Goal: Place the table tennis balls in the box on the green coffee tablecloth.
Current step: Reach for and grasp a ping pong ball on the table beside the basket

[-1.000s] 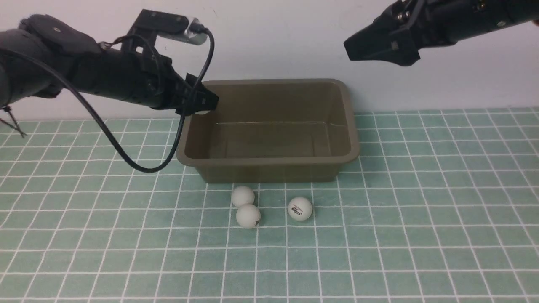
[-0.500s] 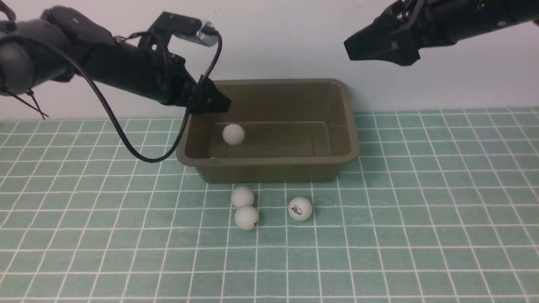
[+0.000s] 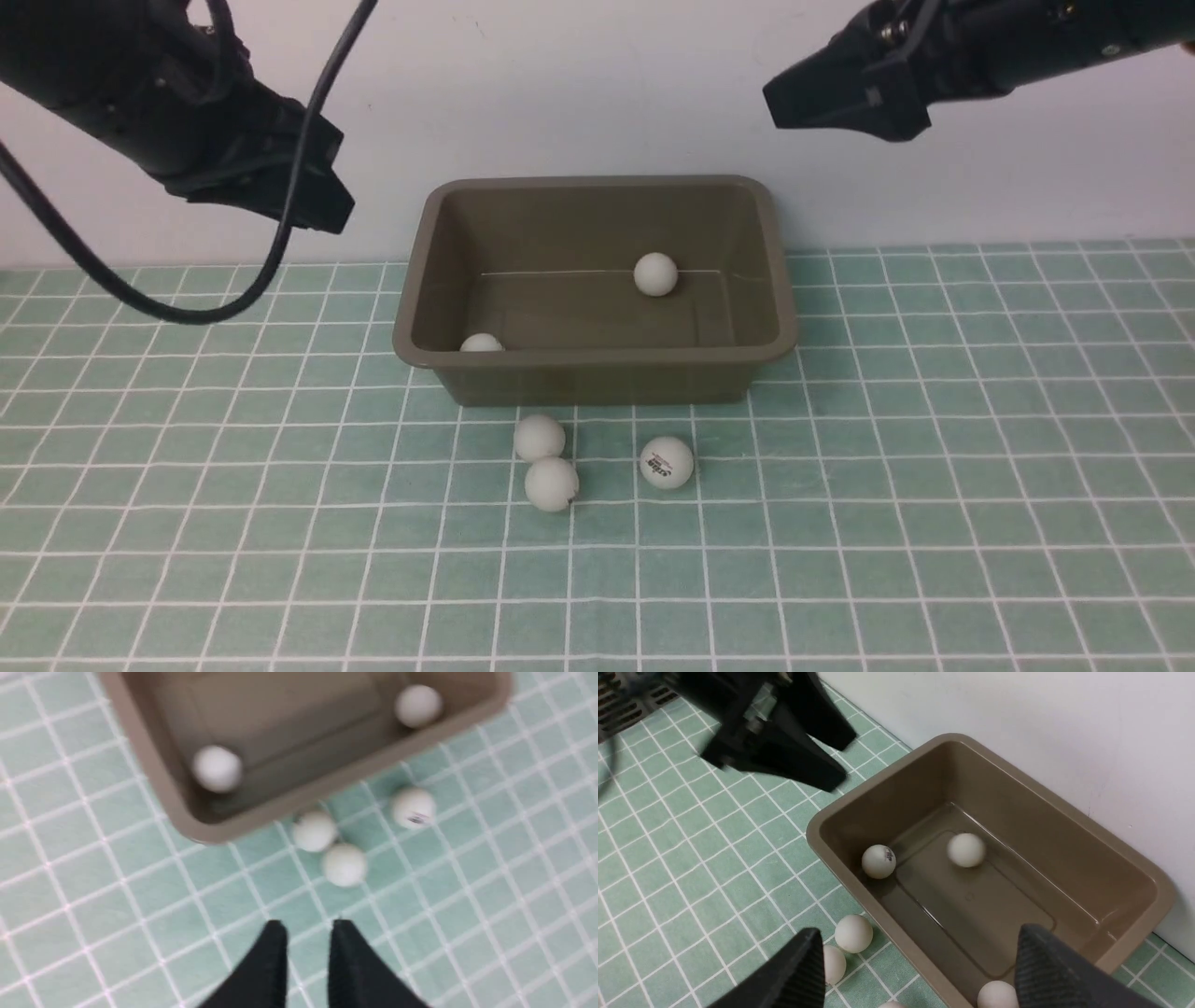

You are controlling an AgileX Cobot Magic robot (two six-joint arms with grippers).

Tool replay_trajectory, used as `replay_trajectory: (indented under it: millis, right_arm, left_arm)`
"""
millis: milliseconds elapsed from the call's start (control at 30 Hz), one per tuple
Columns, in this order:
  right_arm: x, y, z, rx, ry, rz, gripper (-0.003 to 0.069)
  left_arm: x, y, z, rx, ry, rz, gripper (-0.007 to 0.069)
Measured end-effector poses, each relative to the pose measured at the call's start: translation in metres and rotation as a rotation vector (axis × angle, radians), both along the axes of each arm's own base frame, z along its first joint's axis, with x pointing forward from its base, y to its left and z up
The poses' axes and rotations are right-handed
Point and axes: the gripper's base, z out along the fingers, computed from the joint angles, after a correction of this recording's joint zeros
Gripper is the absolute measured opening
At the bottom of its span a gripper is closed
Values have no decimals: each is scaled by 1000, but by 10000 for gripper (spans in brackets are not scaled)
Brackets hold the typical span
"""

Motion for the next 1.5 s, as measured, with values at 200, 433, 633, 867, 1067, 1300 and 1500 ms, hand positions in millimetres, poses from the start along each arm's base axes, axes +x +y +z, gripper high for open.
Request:
replay_trajectory:
  millis: [200,433,633,867,1067,1300,1500]
  right_arm:
    - [0,0,0,0,1,1,494]
    - [-1,0,-1,-3,10,8,494]
    - [-1,0,-1,-5,14,11,494]
    - [-1,0,-1,-5,14,12,494]
    - [-3,1,-2,-6,36,21,494]
    - [-4,1,-3,1,55,18,494]
    - [-4,1,-3,0,59,21,494]
  left_arm:
    - [-22,-5,10,-29,5,-22,0]
    - [-66,-27,-13,-22,86,-117,-4]
    - [-80,-48,-53,-18,85,-148,-4]
    - [-63,-83,-130,15,-48,-133,-4]
    - [-41,-99,-176,73,-43,-191,-3]
    - [-30,-106,-193,-4,-18,-77,7]
    - [-25,-107,-188,-24,-60,-46,131]
